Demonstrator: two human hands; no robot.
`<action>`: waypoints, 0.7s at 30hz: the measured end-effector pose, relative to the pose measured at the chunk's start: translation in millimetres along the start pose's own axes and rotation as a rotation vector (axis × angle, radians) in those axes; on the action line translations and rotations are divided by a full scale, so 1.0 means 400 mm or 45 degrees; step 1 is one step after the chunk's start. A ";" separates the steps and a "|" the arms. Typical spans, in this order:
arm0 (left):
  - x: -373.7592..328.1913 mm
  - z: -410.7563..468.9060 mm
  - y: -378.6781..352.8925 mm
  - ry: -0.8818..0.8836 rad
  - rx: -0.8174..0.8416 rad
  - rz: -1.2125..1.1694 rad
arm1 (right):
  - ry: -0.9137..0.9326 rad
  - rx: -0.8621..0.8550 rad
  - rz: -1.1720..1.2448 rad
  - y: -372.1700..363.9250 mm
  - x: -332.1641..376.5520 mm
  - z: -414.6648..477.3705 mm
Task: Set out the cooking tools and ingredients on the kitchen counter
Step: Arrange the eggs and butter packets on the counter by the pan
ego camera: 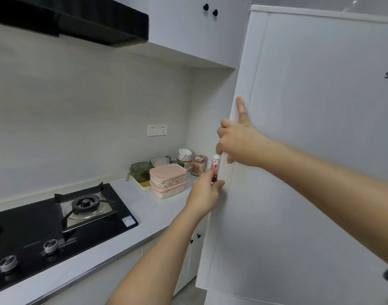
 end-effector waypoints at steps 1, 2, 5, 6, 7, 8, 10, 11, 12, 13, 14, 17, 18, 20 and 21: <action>0.011 0.028 -0.009 0.011 0.003 -0.012 | -0.009 0.018 0.005 -0.019 -0.007 0.023; 0.018 0.049 -0.015 0.022 0.007 -0.021 | -0.018 0.038 0.012 -0.033 -0.014 0.040; 0.042 0.117 -0.034 0.050 0.031 -0.041 | -0.030 0.053 0.010 -0.078 -0.033 0.090; 0.048 0.139 -0.041 0.049 0.034 -0.053 | -0.032 0.062 0.017 -0.095 -0.040 0.107; 0.055 0.161 -0.045 0.048 0.034 -0.064 | -0.032 0.066 0.025 -0.111 -0.045 0.121; 0.060 0.183 -0.051 0.045 0.030 -0.076 | -0.033 0.070 0.024 -0.127 -0.051 0.136; 0.073 0.229 -0.072 0.045 0.043 -0.111 | -0.037 0.061 0.038 -0.166 -0.070 0.169; 0.082 0.257 -0.085 0.052 0.060 -0.136 | -0.036 0.060 0.047 -0.189 -0.078 0.186; 0.089 0.274 -0.090 0.065 0.079 -0.161 | -0.040 0.056 0.044 -0.199 -0.085 0.196; 0.099 0.301 -0.108 0.081 0.094 -0.198 | -0.038 0.053 0.050 -0.224 -0.093 0.214; 0.107 0.322 -0.123 0.098 0.104 -0.243 | -0.041 0.052 0.038 -0.244 -0.101 0.227; 0.126 0.392 -0.166 0.164 0.115 -0.405 | -0.037 0.050 0.039 -0.316 -0.133 0.271; 0.132 0.411 -0.181 0.181 0.129 -0.435 | -0.045 0.055 0.033 -0.338 -0.142 0.283; 0.145 0.457 -0.211 0.214 0.134 -0.463 | -0.052 0.054 0.040 -0.382 -0.162 0.306; 0.150 0.487 -0.235 0.226 0.134 -0.481 | -0.055 0.055 0.048 -0.411 -0.176 0.319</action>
Point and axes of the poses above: each hand's wrist, its own z-axis towards the middle knuckle, its own y-axis out of the back of the hand, x = y × z, the point moved 5 cm from there along z, towards the middle knuckle, and after that the axes turned 6 degrees about y, right-handed, at the moved point
